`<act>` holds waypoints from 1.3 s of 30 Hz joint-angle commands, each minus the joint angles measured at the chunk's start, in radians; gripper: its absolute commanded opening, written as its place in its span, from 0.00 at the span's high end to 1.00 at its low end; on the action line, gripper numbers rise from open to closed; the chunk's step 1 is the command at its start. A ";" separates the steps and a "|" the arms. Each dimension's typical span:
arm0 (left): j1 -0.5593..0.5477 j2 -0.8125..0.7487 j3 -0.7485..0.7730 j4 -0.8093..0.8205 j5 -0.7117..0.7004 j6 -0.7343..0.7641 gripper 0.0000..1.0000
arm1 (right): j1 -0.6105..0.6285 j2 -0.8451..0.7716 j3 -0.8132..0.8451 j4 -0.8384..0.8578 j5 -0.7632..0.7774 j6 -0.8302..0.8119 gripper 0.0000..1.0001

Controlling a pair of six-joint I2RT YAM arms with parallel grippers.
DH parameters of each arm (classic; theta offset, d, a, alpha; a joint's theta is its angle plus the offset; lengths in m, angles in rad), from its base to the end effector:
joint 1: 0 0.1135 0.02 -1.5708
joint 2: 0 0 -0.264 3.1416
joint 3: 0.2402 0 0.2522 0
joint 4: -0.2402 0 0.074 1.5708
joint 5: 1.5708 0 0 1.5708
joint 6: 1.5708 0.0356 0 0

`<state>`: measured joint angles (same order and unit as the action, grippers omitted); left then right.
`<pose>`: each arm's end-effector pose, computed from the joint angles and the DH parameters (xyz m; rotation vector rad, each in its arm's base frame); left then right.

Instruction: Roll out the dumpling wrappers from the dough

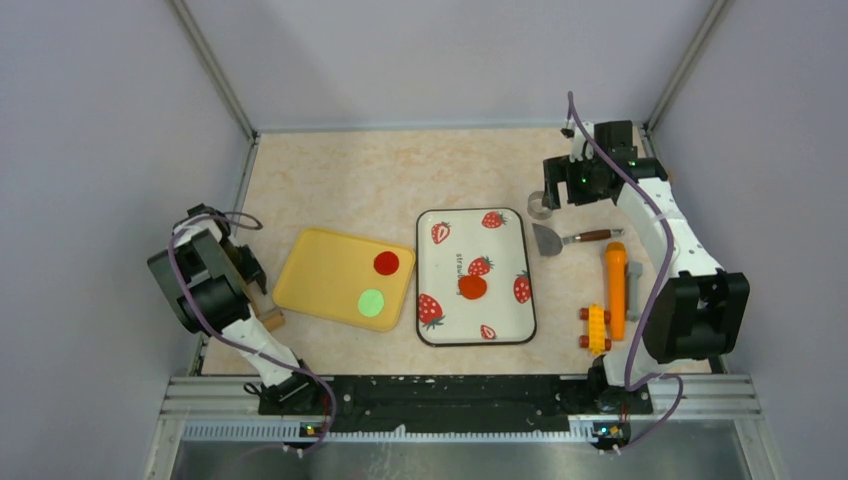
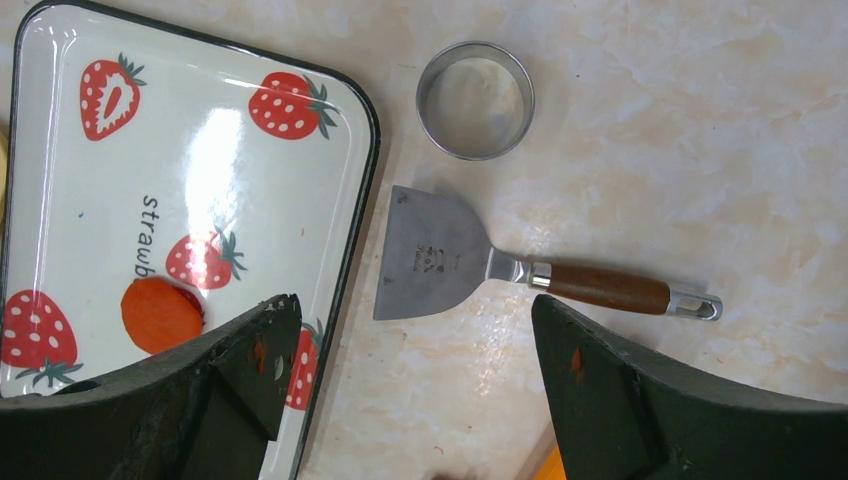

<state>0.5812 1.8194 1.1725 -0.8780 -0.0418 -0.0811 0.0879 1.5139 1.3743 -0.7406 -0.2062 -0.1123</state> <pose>0.2680 0.1778 0.1602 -1.0114 2.9372 0.0805 0.3234 0.0358 0.3185 -0.3340 2.4175 0.2416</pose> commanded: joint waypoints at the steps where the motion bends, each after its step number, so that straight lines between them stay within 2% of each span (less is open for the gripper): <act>1: 0.000 -0.060 -0.021 0.062 -0.021 -0.017 0.42 | -0.002 -0.050 -0.009 0.037 0.005 -0.007 0.13; 5: 0.002 -0.017 -0.009 0.069 -0.053 -0.011 0.44 | -0.001 -0.058 -0.015 0.037 0.004 -0.006 0.13; 9: 0.006 0.000 -0.019 0.068 -0.063 -0.017 0.51 | -0.001 -0.067 -0.017 0.035 0.007 -0.006 0.13; 13: 0.008 -0.004 -0.021 0.040 -0.070 -0.015 0.72 | -0.001 -0.078 -0.017 0.030 0.008 -0.007 0.13; 15: 0.009 -0.029 -0.008 0.014 -0.076 -0.013 0.81 | -0.002 -0.084 -0.010 0.027 -0.004 -0.010 0.13; 21: -0.005 -0.209 -0.008 -0.072 -0.086 0.060 0.99 | -0.001 -0.099 0.028 0.013 -0.100 -0.004 0.13; 25: -0.058 -0.280 0.056 -0.190 0.050 0.070 1.00 | -0.001 -0.110 0.052 0.009 -0.153 0.014 0.13; 28: -0.196 -0.335 0.092 -0.175 0.190 0.128 1.00 | -0.001 -0.114 0.063 0.021 -0.183 0.029 0.13; 31: -0.430 -0.397 0.119 -0.096 0.351 0.230 1.00 | -0.002 -0.102 0.080 0.042 -0.230 0.066 0.16; 36: -0.731 -0.458 0.146 0.072 0.495 0.397 1.00 | 0.000 -0.088 0.133 0.044 -0.374 0.104 0.21; 39: -0.869 -0.445 0.185 0.093 0.589 0.518 1.00 | 0.014 -0.087 0.141 0.054 -0.444 0.148 0.21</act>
<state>-0.1776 1.4105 1.2884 -0.8597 0.3630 0.2436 0.0895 1.4483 1.4582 -0.7338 -0.5117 -0.0265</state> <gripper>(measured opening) 0.302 0.793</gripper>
